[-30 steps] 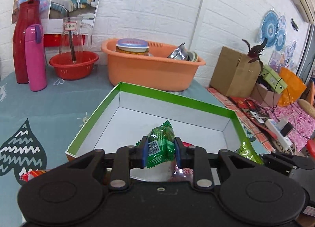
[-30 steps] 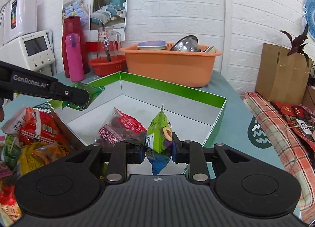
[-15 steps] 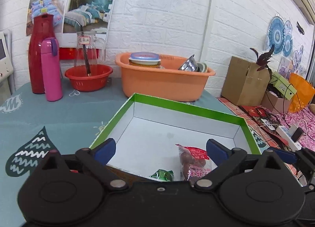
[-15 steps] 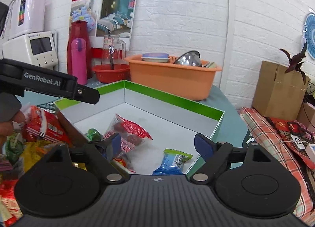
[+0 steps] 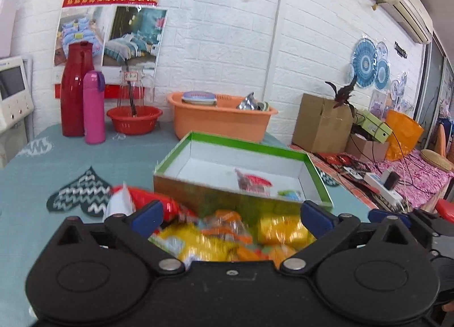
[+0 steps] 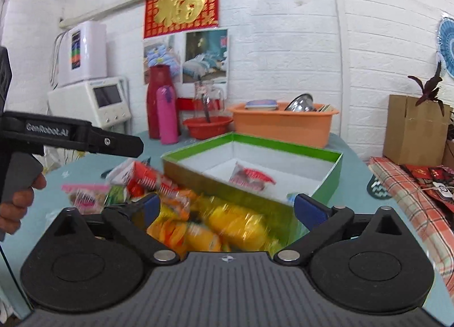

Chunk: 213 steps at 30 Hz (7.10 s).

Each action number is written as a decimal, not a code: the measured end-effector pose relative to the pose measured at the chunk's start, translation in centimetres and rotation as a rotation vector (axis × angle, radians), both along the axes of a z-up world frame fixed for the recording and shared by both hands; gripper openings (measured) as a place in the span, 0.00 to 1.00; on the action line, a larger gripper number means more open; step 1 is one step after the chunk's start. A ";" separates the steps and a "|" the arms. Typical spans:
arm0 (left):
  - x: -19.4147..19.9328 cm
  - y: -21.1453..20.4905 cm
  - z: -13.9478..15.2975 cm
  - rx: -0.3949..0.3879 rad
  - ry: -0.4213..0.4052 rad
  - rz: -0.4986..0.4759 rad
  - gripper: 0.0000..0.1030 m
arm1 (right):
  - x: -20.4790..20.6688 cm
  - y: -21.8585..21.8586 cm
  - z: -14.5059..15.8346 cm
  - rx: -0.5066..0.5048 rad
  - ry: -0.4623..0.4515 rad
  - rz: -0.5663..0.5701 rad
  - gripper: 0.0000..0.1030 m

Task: Organize snacks
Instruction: 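Grasp the orange snack bag with the left gripper while the right grasps the clear cake pack, then release the orange bag and cake pack into the box with both grippers, then grasp the red snack bag with the left gripper while the right grasps the red peanut bag, then drop the red snack bag and peanut bag into the box with both grippers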

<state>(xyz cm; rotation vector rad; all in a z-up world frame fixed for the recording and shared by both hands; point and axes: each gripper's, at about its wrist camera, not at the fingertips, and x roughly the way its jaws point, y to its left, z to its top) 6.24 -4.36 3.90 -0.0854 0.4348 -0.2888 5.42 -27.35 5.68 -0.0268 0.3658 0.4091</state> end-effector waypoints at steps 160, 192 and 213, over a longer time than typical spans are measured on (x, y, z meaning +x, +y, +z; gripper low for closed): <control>1.6 0.8 -1.2 -0.328 0.144 -0.164 0.56 | 0.2 2.4 0.8 -0.019 0.088 0.262 0.57; 17.0 -5.5 -2.8 -0.200 0.190 -0.198 1.00 | 12.8 -1.8 -2.5 -0.016 0.046 -0.025 1.00; -2.2 4.3 0.1 -0.236 0.023 -0.012 1.00 | -0.2 1.9 2.1 0.023 -0.003 0.099 1.00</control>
